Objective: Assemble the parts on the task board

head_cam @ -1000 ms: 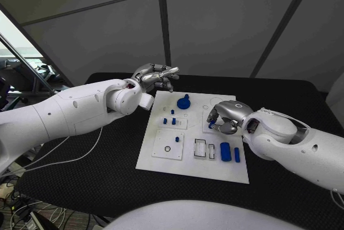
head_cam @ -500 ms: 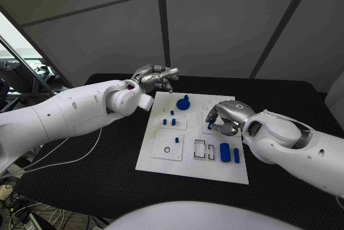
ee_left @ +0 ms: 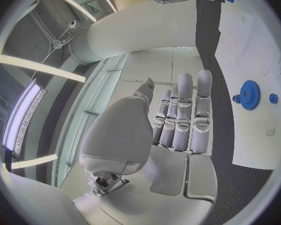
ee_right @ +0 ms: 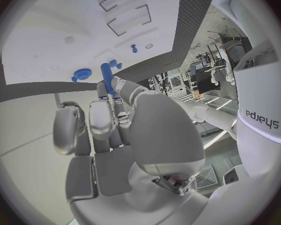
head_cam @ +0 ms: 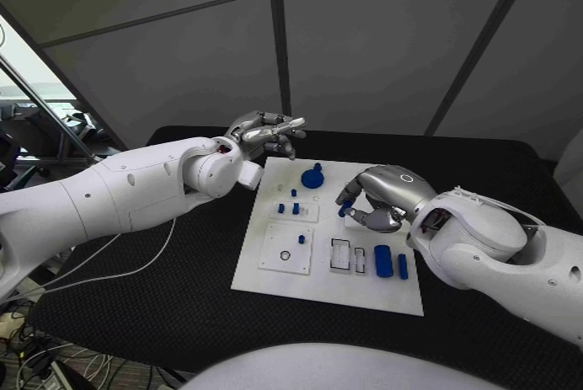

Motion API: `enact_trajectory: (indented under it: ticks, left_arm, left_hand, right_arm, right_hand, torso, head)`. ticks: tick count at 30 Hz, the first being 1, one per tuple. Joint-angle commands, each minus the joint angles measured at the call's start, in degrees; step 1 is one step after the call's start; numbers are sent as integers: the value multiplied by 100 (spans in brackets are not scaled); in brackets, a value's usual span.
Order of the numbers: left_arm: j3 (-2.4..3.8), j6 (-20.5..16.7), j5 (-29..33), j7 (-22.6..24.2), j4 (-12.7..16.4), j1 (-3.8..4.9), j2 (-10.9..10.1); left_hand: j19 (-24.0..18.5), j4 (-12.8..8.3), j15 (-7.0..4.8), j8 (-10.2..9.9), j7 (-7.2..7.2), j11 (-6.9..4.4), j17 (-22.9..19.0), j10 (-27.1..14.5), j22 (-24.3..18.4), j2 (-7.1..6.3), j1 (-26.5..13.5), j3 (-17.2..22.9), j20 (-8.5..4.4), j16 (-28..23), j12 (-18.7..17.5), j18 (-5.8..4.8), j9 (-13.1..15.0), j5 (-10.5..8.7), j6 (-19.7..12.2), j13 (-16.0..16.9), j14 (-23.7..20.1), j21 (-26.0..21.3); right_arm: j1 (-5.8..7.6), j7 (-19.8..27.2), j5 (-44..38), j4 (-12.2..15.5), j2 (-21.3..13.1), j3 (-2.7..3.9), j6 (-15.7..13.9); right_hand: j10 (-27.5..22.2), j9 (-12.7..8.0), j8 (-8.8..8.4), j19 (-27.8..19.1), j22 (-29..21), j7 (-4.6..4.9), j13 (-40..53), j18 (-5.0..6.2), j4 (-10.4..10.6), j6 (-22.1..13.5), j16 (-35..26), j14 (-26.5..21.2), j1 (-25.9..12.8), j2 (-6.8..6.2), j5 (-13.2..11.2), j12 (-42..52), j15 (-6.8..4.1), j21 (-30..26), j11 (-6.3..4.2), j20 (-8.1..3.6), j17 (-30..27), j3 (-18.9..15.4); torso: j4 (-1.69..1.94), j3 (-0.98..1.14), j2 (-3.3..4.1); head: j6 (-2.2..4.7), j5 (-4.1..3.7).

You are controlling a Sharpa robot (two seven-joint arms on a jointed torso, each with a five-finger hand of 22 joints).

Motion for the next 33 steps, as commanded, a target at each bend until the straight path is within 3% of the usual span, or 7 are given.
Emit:
enact_trajectory:
  ticks: [1,5,11,14,25,33]
  left_arm:
    - [4,77,27,21,-1,10,21]
    - [4,49,27,36,-4,11,43]
    - [5,28,27,49,-2,12,66]
    - [5,17,27,59,2,13,78]
    - [5,17,27,74,1,15,116]
    - [5,37,27,65,-10,15,145]
  left_hand:
    - [7,2,30,19,-5,9,-7,-36,-5,39,32,-45,31,-36,31,236,-4,4,-24,-2,-19,-19]
    - [7,6,31,20,-3,11,-9,-42,-8,41,28,-56,32,-36,35,235,-4,3,-30,-2,-21,-23]
    - [7,6,31,20,-3,11,-9,-42,-8,41,28,-56,32,-36,35,235,-4,3,-30,-2,-21,-23]
    - [7,6,32,21,-3,11,-10,-45,-10,42,30,-60,33,-37,37,235,-4,4,-33,-2,-22,-24]
    - [7,6,32,21,-3,11,-10,-45,-10,42,30,-60,33,-37,37,235,-4,4,-33,-2,-22,-24]
    - [7,6,32,21,-3,11,-10,-45,-10,42,30,-60,33,-37,37,235,-4,4,-33,-2,-22,-24]
  right_arm:
    - [16,167,279,3,163,9,-197]
    - [14,341,369,-142,527,-42,-229]
    - [-15,538,389,-365,926,-269,-214]
    - [-66,632,392,-493,1087,-348,-161]
    - [-189,803,395,-863,1378,-515,-20]
    - [-257,853,399,-1016,1498,-554,40]
  right_hand:
    - [150,-7,-1,58,440,33,11,-33,-33,17,28,115,7,-1,40,13,-29,47,-124,10,7,24]
    - [147,-9,-4,59,443,36,12,-34,-30,15,31,116,-1,2,58,6,-27,50,-121,10,4,27]
    - [143,-11,-7,57,442,38,13,-33,-31,12,25,114,-5,1,72,1,-25,49,-120,11,-11,30]
    - [136,-13,-12,54,440,41,13,-33,-35,6,26,113,-6,1,87,-7,-24,48,-117,12,-15,34]
    - [125,-16,-19,56,445,44,13,-33,-46,-1,31,112,-5,-2,104,-20,-21,53,-113,14,-17,40]
    - [121,-19,-23,57,448,46,13,-34,-53,-5,31,111,0,4,116,-27,-19,55,-111,15,-24,48]
  torso:
    - [0,-7,7]
    - [-6,-5,15]
    - [-2,-6,14]
    - [1,-6,13]
    - [-13,0,9]
    - [-13,2,7]
  head:
    - [3,41]
    - [-47,75]
    - [-94,118]
    - [-113,140]
    - [-154,190]
    - [-175,207]
